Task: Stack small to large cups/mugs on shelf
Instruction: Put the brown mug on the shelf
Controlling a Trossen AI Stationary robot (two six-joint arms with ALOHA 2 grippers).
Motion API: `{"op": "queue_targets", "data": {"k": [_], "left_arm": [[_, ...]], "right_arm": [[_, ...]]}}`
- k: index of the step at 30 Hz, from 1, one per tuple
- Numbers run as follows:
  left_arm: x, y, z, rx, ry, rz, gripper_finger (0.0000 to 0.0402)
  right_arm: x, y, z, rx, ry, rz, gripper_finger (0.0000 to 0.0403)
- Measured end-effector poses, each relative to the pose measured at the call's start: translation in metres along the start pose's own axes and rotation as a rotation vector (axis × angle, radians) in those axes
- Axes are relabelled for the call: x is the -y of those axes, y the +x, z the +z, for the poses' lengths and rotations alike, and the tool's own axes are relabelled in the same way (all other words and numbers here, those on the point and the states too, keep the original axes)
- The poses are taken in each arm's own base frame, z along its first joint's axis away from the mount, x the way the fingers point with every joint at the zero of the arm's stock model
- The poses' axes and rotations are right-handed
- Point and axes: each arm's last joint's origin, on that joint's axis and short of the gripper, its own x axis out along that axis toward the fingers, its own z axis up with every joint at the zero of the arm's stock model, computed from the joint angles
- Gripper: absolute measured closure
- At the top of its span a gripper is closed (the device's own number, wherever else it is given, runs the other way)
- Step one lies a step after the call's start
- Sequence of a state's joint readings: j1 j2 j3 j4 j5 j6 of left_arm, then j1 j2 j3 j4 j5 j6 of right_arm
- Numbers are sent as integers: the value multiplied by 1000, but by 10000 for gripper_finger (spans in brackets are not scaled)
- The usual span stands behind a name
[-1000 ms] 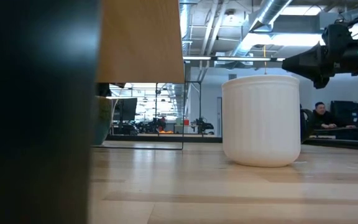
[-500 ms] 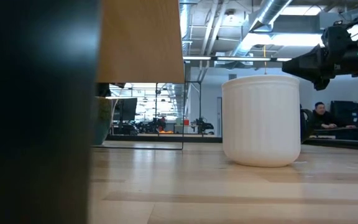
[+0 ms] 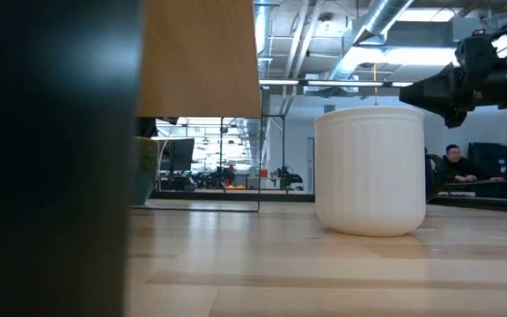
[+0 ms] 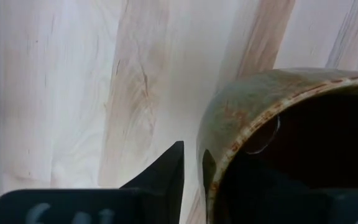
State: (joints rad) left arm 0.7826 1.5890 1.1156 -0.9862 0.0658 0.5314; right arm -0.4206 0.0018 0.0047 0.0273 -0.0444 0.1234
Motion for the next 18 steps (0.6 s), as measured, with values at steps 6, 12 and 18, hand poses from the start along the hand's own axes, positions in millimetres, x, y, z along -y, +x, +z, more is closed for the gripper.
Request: {"op": "queue_targets", "data": {"k": [6, 12, 18], "left_arm": [[-1, 0, 1, 9, -67, 5, 316], [-1, 0, 0, 1, -69, 9, 367], [-1, 0, 1, 7, -65, 12, 379]], "right_arm": [[0, 0, 0, 0, 0, 0, 276], [0, 0, 0, 0, 0, 0, 276], [0, 0, 0, 1, 0, 0, 276]]}}
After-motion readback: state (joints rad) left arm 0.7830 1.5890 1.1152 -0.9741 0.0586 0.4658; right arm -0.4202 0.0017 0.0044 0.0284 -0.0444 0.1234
